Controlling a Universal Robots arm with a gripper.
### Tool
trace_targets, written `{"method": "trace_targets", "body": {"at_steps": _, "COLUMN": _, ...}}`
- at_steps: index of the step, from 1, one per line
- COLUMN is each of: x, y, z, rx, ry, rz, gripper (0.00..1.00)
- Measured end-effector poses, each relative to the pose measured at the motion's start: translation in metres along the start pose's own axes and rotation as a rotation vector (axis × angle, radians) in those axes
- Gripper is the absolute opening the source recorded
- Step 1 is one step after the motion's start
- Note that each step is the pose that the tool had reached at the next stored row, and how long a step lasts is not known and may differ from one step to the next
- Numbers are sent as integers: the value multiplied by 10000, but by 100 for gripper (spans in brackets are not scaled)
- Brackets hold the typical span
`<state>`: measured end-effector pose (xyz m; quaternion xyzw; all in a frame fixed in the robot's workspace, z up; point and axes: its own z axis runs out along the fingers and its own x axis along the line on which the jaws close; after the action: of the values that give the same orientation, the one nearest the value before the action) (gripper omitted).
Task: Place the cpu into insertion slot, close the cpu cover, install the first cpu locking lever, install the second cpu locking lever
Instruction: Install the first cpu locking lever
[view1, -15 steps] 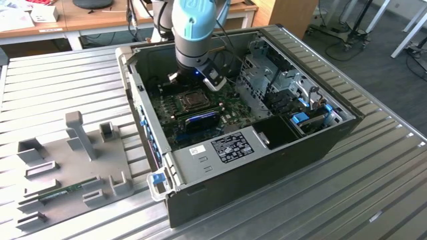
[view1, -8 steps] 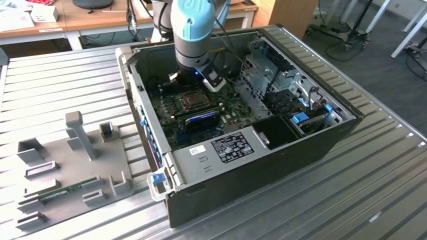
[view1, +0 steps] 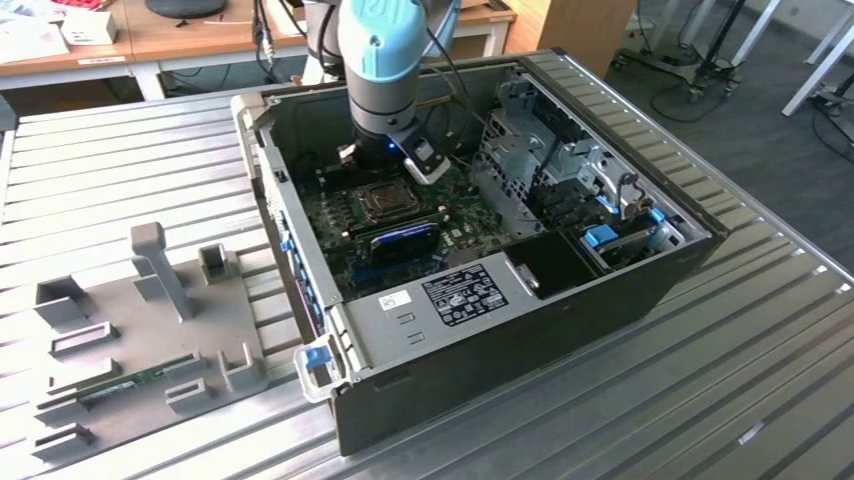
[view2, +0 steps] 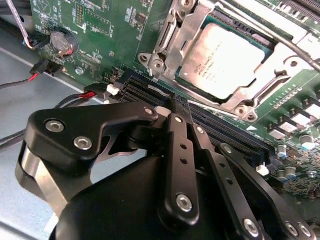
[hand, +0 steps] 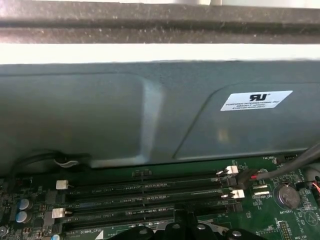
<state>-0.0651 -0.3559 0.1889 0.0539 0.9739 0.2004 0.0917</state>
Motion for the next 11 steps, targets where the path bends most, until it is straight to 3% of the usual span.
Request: {"method": "trace_targets", "body": {"at_steps": 11, "x": 17, "y": 22, "z": 7, "rx": -10, "ry": -28, "rz": 43, "gripper": 10}}
